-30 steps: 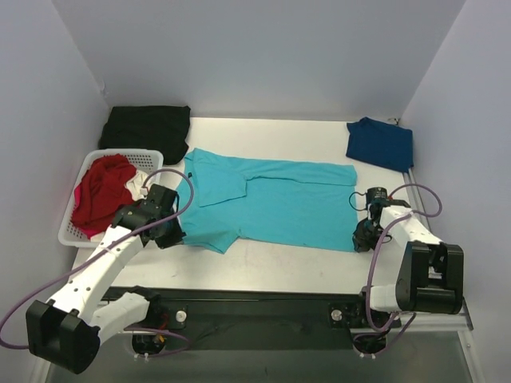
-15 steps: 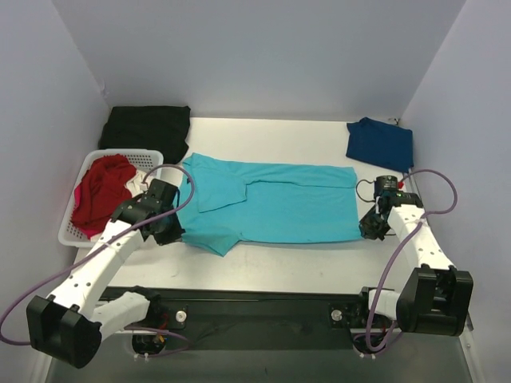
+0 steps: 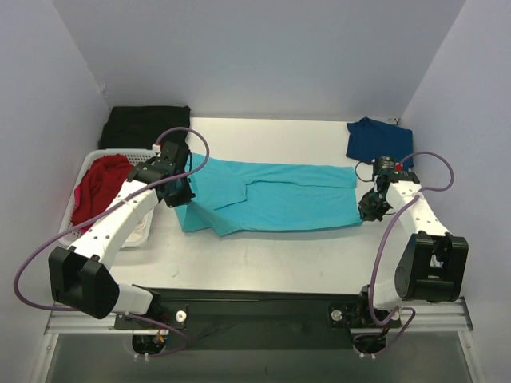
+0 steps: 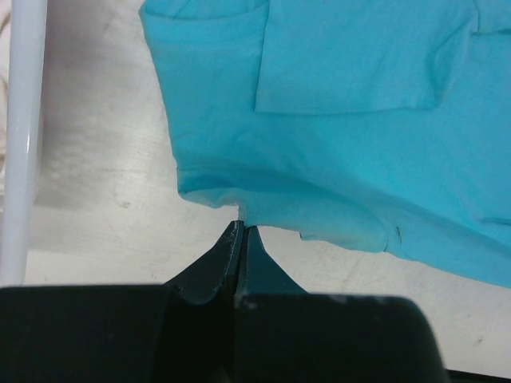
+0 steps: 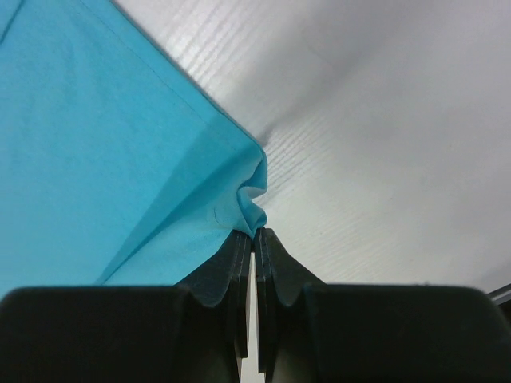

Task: Fold and stack the t-shirts
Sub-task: Grap the side of the flattened tshirt closest away from the robot with both arms, then fold the other side of the tshirt into a rectangle

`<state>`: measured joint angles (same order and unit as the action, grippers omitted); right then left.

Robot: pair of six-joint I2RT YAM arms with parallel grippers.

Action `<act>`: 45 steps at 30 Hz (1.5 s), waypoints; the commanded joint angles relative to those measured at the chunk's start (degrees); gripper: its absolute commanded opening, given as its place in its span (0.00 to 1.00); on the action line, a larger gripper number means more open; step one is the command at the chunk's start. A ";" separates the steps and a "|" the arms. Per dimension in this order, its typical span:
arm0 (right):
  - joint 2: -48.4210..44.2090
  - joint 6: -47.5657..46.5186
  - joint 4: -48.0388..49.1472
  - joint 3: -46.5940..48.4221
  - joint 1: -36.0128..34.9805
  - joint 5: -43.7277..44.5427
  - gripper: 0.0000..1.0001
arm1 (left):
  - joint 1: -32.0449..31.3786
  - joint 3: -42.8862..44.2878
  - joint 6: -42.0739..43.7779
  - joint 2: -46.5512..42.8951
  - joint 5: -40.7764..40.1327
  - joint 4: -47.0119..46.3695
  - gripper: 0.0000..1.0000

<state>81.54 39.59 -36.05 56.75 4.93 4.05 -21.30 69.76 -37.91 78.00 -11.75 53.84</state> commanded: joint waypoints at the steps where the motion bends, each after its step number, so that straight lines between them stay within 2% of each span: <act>1: 2.82 1.10 -0.16 4.49 0.43 1.31 0.00 | 0.73 5.64 3.19 3.38 -2.31 -2.78 0.00; 21: 24.98 1.01 0.90 24.54 0.34 -1.24 0.00 | 6.01 27.70 7.85 28.60 -0.21 -4.89 0.00; 27: 30.34 0.75 0.81 28.76 0.08 -2.73 0.00 | 7.32 31.49 7.50 33.18 0.41 -4.71 0.00; 28: 30.87 0.57 0.90 29.55 0.08 -3.17 0.06 | 7.50 31.75 7.41 33.62 0.41 -4.89 0.00; 29: 31.31 0.49 0.98 30.08 -0.09 -3.35 0.20 | 7.67 31.93 7.33 34.41 0.58 -5.06 0.00; 32: 32.89 -0.30 1.25 32.63 -0.62 -3.09 0.37 | 8.29 32.72 6.54 35.99 1.20 -6.20 0.00; 35: 34.12 -0.92 1.69 35.87 -0.54 -2.91 0.42 | 8.82 35.00 5.83 38.27 2.34 -7.08 0.00; 41: 34.13 -1.97 1.69 40.19 -1.32 -3.62 0.43 | 9.43 39.31 5.30 43.63 3.31 -7.44 0.00; 45: 32.46 -3.38 1.60 39.15 -3.25 -3.62 0.43 | 10.49 42.04 5.13 46.54 3.92 -7.18 0.00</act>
<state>116.20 37.87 -32.25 95.81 3.51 0.56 -12.14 108.05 -32.29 122.98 -8.56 48.80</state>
